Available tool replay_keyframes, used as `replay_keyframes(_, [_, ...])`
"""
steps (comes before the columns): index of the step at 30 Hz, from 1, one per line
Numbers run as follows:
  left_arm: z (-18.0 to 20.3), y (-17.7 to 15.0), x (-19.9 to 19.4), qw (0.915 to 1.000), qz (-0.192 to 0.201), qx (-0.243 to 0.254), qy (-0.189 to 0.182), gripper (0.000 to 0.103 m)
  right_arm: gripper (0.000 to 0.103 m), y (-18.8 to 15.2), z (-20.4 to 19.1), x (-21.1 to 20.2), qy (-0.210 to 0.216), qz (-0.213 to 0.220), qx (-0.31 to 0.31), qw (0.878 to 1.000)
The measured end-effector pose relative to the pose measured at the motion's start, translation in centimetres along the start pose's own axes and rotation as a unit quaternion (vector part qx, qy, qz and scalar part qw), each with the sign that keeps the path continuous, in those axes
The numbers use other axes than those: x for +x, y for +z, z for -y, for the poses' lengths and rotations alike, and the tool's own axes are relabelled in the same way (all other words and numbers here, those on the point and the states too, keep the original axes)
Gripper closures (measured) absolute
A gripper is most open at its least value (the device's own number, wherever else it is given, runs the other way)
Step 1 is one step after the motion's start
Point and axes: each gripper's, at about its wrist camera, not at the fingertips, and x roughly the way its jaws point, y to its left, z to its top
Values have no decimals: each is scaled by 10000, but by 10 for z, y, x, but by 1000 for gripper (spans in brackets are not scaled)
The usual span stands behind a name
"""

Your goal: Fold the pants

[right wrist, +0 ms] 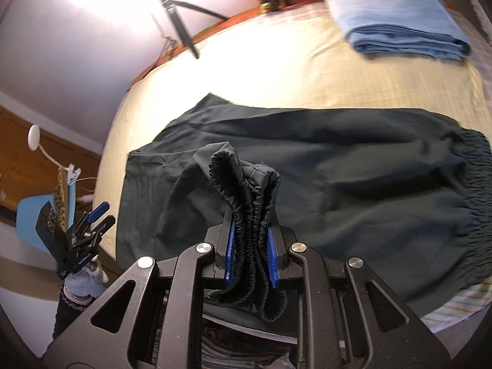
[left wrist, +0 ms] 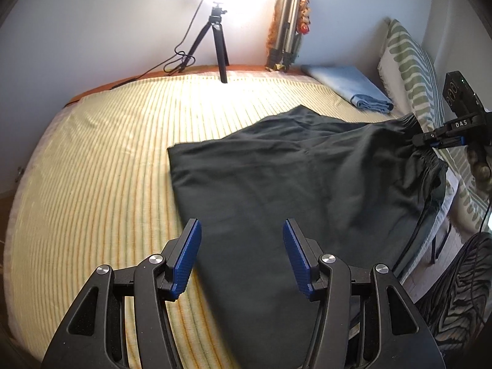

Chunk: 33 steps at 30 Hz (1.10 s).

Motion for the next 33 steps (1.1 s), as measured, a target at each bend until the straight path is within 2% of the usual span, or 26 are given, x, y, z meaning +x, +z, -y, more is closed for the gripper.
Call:
replay_keyframes(23, [50,9,22,9974,-15,407,-593,49,84,5,93,-46,-608,142,520,9967])
replay_keyframes(28, [68,10,26,9956,-24,649,-673,49,84,9,109,-51,-798,135,515,9954])
replay_keyframes(33, [78,11,38,9944,-155,742,-737,49,84,11,126,-55,-914,154,568,9941])
